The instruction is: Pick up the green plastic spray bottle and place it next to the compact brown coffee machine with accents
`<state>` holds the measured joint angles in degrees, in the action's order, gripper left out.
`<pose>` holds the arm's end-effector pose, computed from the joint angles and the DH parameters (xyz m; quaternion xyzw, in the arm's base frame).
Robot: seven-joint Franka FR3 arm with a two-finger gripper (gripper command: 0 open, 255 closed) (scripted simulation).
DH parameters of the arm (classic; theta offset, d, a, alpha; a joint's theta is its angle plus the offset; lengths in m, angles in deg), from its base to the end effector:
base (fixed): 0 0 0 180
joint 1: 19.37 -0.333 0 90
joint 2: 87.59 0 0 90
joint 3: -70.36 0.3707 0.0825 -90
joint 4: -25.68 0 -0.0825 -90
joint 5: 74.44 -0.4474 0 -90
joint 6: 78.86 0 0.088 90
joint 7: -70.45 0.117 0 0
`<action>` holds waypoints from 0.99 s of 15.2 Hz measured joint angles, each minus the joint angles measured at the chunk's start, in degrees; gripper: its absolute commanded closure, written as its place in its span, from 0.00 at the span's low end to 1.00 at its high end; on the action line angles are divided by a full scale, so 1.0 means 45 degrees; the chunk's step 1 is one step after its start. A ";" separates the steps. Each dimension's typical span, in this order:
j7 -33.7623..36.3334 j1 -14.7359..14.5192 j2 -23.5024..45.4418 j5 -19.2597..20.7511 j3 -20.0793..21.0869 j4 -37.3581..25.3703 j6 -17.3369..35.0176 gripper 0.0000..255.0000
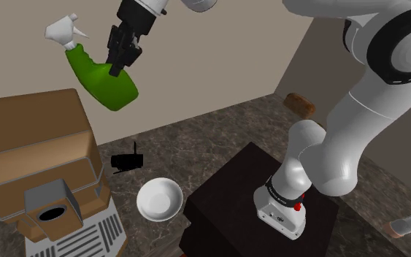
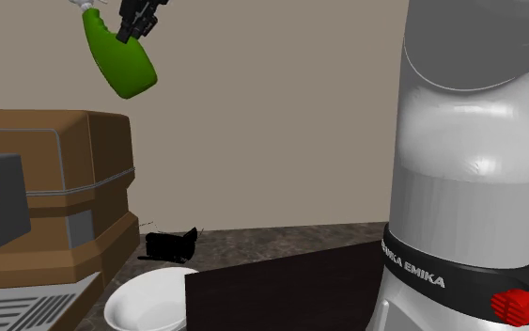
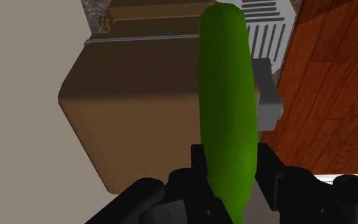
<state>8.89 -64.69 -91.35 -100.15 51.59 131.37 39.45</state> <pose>0.5563 0.3016 0.6133 -0.7463 -0.6135 -0.1959 0.1678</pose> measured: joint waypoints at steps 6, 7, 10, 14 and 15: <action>-0.0440 -0.0042 0.0076 -0.0265 0.0028 0.0908 0.0904 1.00; -0.0538 -0.0044 0.0120 -0.0332 0.0024 0.1034 0.1053 1.00; -0.0783 -0.0059 0.0131 -0.0479 0.0030 0.1497 0.1482 1.00; -0.1138 -0.0081 0.0299 -0.0746 0.0031 0.1940 0.2011 1.00; -0.1253 -0.0086 0.0331 -0.0828 0.0031 0.2096 0.2173 1.00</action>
<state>3.25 -65.07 -89.86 -103.88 51.73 140.80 49.23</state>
